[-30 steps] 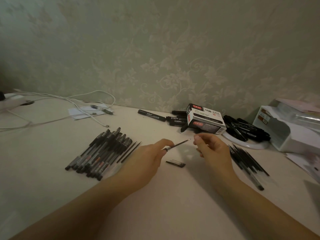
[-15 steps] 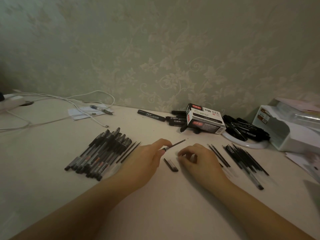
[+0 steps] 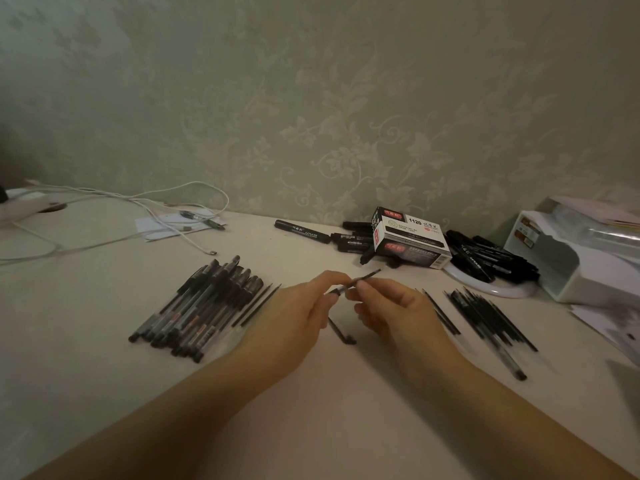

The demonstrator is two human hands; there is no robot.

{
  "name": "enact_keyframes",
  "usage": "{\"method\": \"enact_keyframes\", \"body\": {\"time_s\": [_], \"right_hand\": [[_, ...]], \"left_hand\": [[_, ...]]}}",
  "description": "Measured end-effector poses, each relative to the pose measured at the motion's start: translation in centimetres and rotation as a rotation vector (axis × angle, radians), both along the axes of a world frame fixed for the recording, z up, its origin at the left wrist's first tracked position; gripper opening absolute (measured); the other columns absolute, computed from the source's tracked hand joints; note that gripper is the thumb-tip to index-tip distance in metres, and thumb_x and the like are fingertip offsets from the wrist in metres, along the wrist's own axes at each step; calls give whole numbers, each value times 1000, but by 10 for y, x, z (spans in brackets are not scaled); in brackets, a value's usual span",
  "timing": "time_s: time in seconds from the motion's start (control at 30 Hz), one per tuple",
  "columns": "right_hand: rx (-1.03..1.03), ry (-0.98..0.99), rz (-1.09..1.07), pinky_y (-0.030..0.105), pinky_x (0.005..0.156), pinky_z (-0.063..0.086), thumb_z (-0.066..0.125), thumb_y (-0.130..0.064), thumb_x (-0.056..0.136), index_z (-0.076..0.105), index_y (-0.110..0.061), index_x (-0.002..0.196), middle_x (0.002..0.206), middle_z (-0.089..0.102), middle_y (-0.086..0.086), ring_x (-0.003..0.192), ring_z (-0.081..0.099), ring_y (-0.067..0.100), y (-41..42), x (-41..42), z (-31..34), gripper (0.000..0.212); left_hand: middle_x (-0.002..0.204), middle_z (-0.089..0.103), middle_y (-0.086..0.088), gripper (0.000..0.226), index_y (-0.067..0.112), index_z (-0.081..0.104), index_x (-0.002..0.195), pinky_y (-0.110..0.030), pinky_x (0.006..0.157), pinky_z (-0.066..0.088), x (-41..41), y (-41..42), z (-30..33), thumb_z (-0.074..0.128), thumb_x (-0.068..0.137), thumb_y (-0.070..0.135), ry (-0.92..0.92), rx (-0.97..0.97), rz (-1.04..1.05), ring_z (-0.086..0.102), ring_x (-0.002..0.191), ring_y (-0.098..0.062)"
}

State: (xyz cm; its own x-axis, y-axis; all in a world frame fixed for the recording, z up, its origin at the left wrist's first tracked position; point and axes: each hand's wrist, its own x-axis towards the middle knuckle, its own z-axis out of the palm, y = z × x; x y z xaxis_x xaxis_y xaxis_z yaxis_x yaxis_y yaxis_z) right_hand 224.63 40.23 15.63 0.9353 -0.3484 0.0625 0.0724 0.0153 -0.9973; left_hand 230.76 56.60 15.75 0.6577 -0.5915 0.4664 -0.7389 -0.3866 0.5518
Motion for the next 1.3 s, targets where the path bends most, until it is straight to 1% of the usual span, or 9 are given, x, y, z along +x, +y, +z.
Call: {"method": "enact_keyframes", "body": {"time_s": [0.1,0.27,0.4,0.5,0.6,0.7,0.77,1.0,1.3], "right_hand": [[110,18,11,29,83,51,72,-33,82,77,-21,101,102,77,2,87,69,10,-3,1,-2,23],[286,-119,-189,20,64,55,61,-17,95,69,-16,94,92,77,3,80,72,12,-20,9,9,8],[8,-193,-389,17,61,54,61,-21,96,69,-22,94,76,73,-7,69,67,5,-48,8,19,8],[-349,-80,-408,22,59,50,68,-25,91,72,-27,84,69,69,-11,64,64,6,-60,5,14,8],[-821,30,-383,16,62,40,72,-27,88,73,-29,83,74,65,-17,72,60,1,-61,3,7,5],[-1089,98,-334,12,63,37,69,-28,90,73,-25,91,81,61,-14,74,54,0,-55,2,0,5],[-1217,124,-322,20,68,44,66,-29,92,73,-23,97,87,61,-9,78,55,6,-53,2,-3,11],[-1362,119,-375,32,77,47,65,-30,92,69,-23,103,95,55,-7,89,55,15,-53,-2,-1,13],[-1392,210,-437,35,77,50,60,-26,95,69,-23,105,98,59,-4,90,57,17,-60,-3,2,13]], "left_hand": [[69,54,15,28,42,49,124,-16,56,39,-2,-1,0,39,101,29,-27,20,-22,53,64,7],[70,59,8,27,36,50,125,-27,61,47,2,2,0,39,101,30,-12,37,12,53,62,-4],[72,61,6,27,32,49,125,-32,62,50,6,3,-2,37,101,30,1,59,74,53,60,-6],[76,61,7,24,29,51,122,-34,65,52,9,3,-3,41,100,32,14,54,127,56,64,-7],[86,61,11,25,29,52,120,-26,70,52,10,6,-5,50,97,37,17,107,181,58,74,-5],[87,60,11,22,29,55,111,-19,62,46,14,10,-4,58,92,39,-32,184,280,56,74,-3],[83,55,11,14,29,55,101,-18,57,37,20,17,1,60,90,38,-65,202,402,51,70,-3],[68,44,7,19,21,49,76,-28,53,30,35,42,13,58,89,31,-39,331,677,47,69,-17],[88,55,2,18,18,58,102,-29,63,40,33,38,11,50,94,32,-1,481,649,49,76,-15]]}}
